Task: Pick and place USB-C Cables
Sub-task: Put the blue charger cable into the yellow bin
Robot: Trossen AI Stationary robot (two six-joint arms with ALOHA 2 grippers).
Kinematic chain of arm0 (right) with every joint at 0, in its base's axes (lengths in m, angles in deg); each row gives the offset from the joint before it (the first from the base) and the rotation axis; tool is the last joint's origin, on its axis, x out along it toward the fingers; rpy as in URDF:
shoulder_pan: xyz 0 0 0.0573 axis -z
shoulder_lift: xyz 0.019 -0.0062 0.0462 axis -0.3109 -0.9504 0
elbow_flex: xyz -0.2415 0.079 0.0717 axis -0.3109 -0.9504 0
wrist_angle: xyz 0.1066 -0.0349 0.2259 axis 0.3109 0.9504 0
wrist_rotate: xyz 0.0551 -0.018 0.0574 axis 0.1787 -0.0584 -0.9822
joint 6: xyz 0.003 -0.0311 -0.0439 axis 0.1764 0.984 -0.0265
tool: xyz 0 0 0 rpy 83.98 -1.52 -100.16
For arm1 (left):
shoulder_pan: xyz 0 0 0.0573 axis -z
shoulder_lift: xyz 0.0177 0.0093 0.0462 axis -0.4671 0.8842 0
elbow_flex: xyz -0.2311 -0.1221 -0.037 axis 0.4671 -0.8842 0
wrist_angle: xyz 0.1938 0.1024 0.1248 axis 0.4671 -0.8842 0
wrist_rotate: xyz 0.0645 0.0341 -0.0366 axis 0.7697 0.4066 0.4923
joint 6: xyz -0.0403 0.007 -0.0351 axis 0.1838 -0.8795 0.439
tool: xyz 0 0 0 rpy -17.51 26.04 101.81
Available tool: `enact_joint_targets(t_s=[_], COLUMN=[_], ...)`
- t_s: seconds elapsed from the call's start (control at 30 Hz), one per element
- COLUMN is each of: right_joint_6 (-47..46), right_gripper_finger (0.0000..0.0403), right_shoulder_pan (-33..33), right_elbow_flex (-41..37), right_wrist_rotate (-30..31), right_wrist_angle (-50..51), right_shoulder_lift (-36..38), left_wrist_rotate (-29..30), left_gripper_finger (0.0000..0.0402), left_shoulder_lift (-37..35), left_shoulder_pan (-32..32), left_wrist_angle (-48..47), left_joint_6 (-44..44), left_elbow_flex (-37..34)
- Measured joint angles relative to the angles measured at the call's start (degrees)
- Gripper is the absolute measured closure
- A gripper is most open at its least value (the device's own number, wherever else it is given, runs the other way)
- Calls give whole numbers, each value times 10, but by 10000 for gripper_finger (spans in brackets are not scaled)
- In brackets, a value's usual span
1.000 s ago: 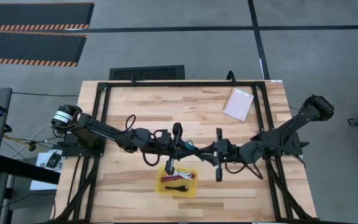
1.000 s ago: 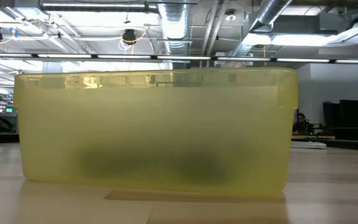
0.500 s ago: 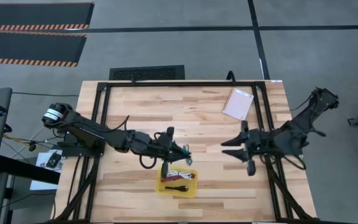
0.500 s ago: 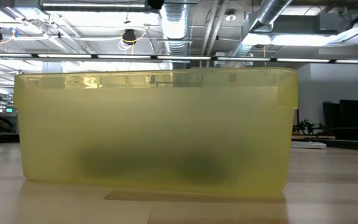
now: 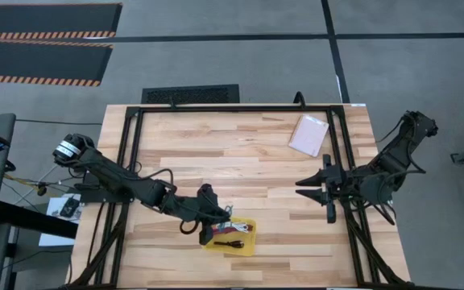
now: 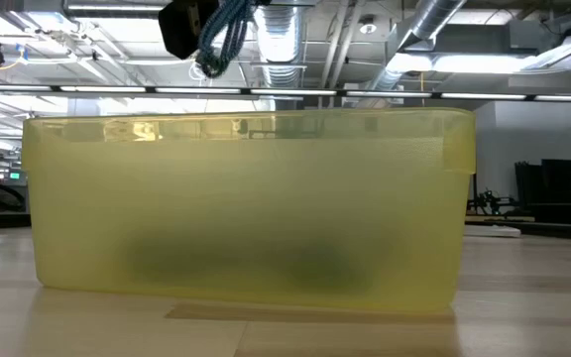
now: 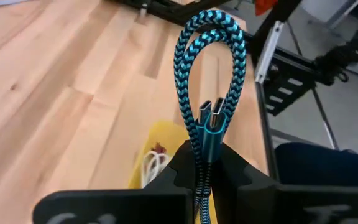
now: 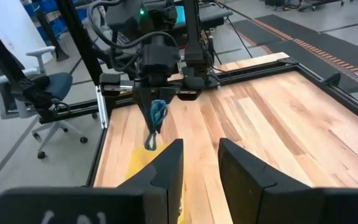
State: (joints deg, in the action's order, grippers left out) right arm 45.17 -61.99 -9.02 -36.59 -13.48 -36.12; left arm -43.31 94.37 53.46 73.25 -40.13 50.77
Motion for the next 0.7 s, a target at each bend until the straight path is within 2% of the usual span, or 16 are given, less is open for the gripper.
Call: enact_joint_targets(t_s=[0.2, 0.33, 0.47, 0.7], right_joint_6=[0, -4, -19, -25], right_gripper_finger=[280, 280, 280, 280], right_shoulder_pan=[0, 0, 0, -7], right_elbow_flex=[0, 0, 0, 0], right_wrist_rotate=[0, -2, -2, -6], right_wrist_angle=[0, 5, 19, 24], right_shoulder_lift=[0, 0, 0, 0], left_wrist_rotate=[2, -7, -37, -56], left_gripper_finger=[401, 401, 401, 401], left_shoulder_lift=[13, 52, 103, 173], left_shoulder_pan=[17, 18, 18, 3], left_wrist_angle=[-11, -31, -76, -164], left_joint_6=[12, 16, 0, -47], left_elbow_flex=[0, 16, 71, 166])
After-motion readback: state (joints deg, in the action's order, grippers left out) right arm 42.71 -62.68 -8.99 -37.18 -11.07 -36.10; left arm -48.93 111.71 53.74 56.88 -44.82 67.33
